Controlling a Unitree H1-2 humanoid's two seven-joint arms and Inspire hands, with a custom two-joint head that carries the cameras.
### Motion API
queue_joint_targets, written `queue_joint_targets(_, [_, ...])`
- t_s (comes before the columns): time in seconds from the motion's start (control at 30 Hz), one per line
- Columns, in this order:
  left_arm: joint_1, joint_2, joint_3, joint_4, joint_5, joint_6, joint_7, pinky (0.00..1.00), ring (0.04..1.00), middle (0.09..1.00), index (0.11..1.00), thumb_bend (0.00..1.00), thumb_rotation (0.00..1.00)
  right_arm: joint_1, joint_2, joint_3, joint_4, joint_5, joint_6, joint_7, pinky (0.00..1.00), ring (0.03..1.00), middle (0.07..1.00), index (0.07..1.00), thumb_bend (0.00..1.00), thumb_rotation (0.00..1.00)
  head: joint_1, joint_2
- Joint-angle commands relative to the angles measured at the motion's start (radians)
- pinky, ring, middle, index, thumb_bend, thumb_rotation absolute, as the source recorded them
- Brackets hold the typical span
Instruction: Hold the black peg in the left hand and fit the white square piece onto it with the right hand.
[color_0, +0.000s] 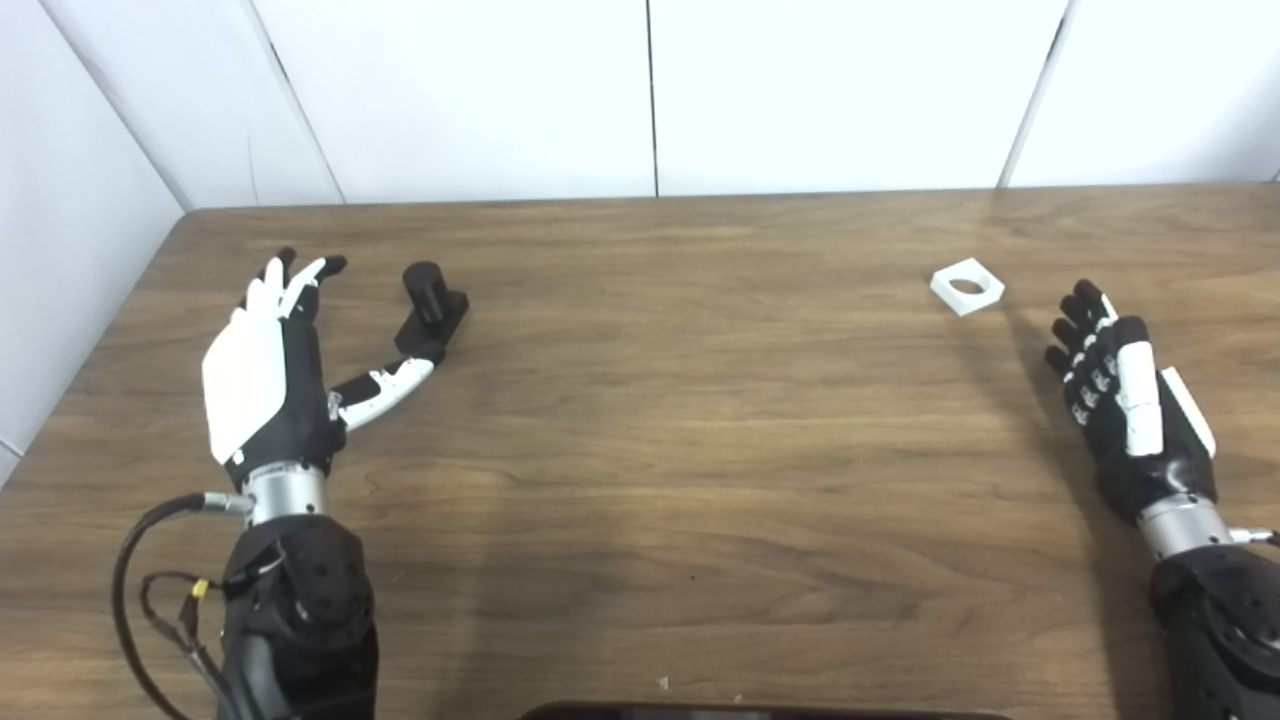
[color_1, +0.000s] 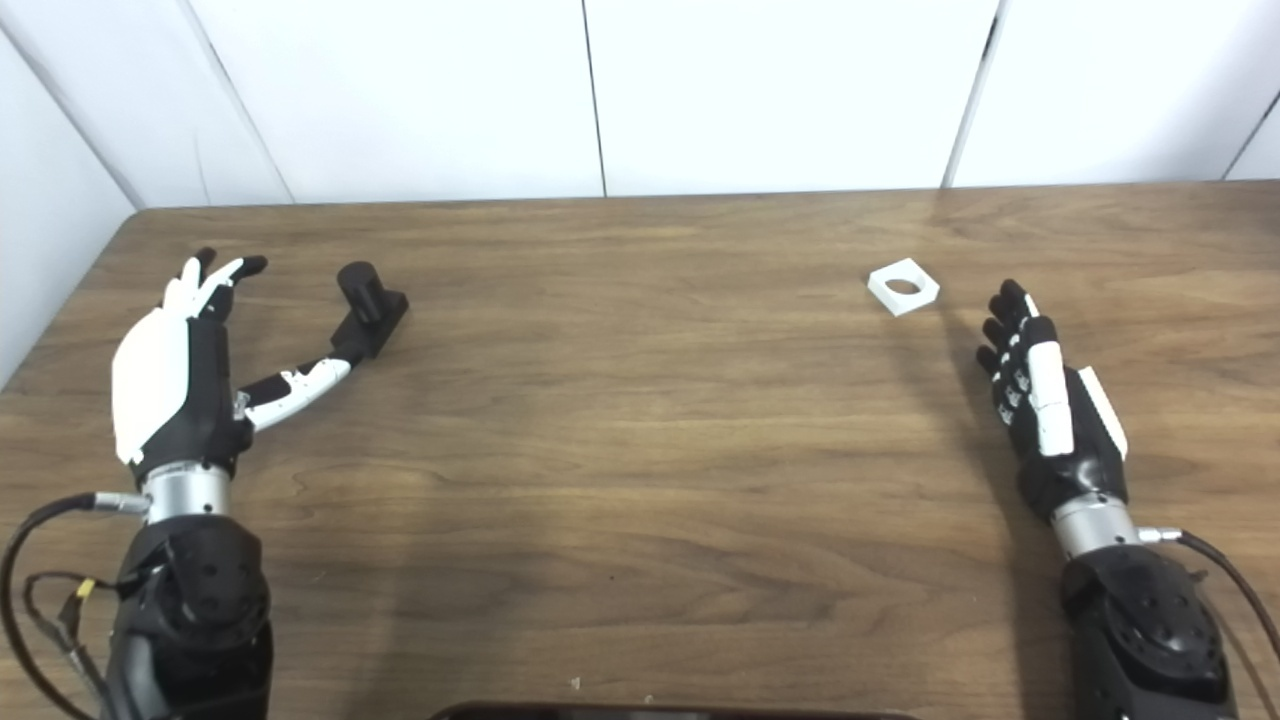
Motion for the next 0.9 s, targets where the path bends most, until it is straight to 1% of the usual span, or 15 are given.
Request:
queue_joint_targets(0.0, [-0.05,0.027,-0.003,0.003,0.085,-0.005,-0.003,1.0,1.0,0.987,0.799,0.79,0.38,-0.039,-0.007,-0.002,-0.034,-0.002,-0.036,-0.004,1.0,1.0,1.0,1.0,0.58,1.0,0.001,0.001])
queue_joint_targets(0.17, [-0.082,0.032,-0.004,0.047,0.142,-0.005,-0.019,1.0,1.0,0.979,0.763,0.8,0.37,-0.041,-0.004,0.002,-0.031,-0.006,-0.039,-0.009,1.0,1.0,1.0,1.0,0.59,1.0,-0.004,-0.005])
queue_joint_targets(0.4, [-0.137,0.027,0.003,0.138,0.208,-0.005,-0.029,1.0,1.0,0.98,0.724,0.79,0.36,-0.038,0.002,0.008,-0.031,-0.009,-0.037,-0.011,1.0,1.0,1.0,1.0,0.59,1.0,-0.009,-0.015])
queue_joint_targets(0.53, [-0.163,0.036,-0.002,0.188,0.212,-0.005,-0.018,1.0,1.0,0.979,0.719,0.78,0.36,-0.035,0.006,0.007,-0.037,-0.005,-0.034,-0.01,1.0,1.0,1.0,1.0,0.59,1.0,-0.01,-0.015])
queue_joint_targets(0.67, [-0.178,0.042,-0.006,0.212,0.21,-0.005,-0.024,1.0,1.0,0.976,0.725,0.78,0.36,-0.034,0.007,0.006,-0.044,-0.008,-0.029,-0.014,1.0,1.0,1.0,1.0,0.59,1.0,-0.013,-0.015])
queue_joint_targets(0.87, [-0.213,0.047,-0.009,0.276,0.222,-0.005,-0.036,1.0,1.0,0.979,0.718,0.79,0.38,-0.033,0.008,0.007,-0.051,-0.011,-0.024,-0.016,1.0,1.0,1.0,1.0,0.59,1.0,-0.017,-0.016])
